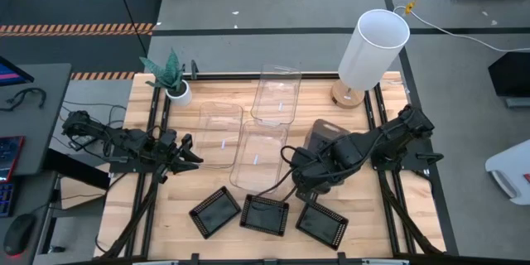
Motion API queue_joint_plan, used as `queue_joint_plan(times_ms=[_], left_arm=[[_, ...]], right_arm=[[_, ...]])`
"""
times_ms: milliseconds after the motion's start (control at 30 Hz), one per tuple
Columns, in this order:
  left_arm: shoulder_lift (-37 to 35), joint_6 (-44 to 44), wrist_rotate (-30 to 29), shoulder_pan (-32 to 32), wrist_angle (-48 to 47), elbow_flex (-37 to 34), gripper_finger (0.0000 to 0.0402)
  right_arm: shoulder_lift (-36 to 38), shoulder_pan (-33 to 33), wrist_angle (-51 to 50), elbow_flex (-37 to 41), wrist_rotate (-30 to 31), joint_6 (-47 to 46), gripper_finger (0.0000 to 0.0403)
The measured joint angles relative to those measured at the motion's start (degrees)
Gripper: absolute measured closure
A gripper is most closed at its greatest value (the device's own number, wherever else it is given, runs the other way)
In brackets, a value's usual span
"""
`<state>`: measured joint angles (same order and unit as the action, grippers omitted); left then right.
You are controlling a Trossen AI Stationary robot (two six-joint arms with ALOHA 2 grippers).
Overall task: Stack baskets by color
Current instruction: Stack the top transparent bin on top of the bottom transparent bin
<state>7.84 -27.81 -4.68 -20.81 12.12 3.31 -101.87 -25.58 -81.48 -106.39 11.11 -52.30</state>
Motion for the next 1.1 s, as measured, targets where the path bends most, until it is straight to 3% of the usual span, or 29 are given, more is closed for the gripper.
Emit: queue_joint_plan(times_ms=[267, 733, 1100], left_arm=[[0.04, 0.0, 0.02, 0.02, -0.14, 0.02, 0.0285], [0.39, 0.0, 0.0, 0.02, -0.05, 0.04, 0.0285], [0.38, 0.0, 0.0, 0.02, 0.04, 0.04, 0.0285]], right_arm=[[-4.81, 0.16, 0.89, 0.68, -2.76, 1.93, 0.0395], [-6.49, 0.54, 0.53, 0.61, 0.28, 0.86, 0.0395], [-10.73, 1.49, 0.23, 0.66, -1.99, 2.83, 0.0395]])
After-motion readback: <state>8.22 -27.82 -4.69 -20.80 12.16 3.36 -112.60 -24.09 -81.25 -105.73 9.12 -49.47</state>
